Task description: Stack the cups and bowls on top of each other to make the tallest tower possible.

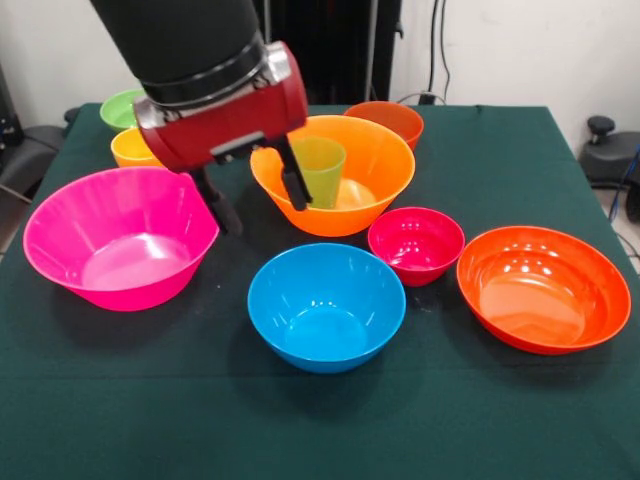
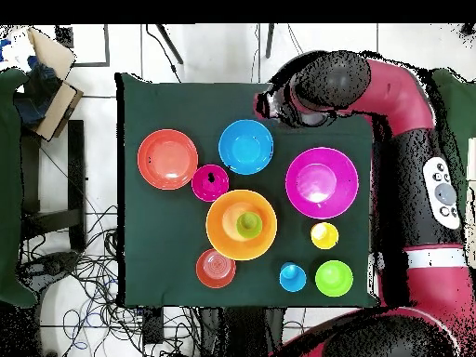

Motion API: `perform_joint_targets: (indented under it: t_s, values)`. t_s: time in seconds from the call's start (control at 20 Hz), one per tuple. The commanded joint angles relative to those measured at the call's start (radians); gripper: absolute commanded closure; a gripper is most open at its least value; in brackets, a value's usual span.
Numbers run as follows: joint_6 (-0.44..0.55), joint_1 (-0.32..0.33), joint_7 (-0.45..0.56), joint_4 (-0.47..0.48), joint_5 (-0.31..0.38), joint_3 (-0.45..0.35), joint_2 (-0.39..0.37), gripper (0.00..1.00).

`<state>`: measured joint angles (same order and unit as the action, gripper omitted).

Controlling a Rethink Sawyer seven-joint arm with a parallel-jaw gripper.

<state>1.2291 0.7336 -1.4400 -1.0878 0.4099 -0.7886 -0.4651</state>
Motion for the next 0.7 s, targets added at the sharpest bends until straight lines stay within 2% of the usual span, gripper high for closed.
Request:
perform_joint_targets:
  t_s: [0.05, 0.3, 0.45, 0.7]
  values:
    - [0.083, 0.009, 0.089, -0.016, 0.004, 0.054, -0.065, 0.00]
    - [0.077, 0.021, 0.145, 0.020, 0.021, 0.046, -0.016, 0.00]
    - [0.052, 0.028, 0.152, 0.005, 0.027, 0.046, -0.010, 0.00]
    - [-0.058, 0.033, 0.184, 0.004, 0.056, 0.039, 0.076, 0.00]
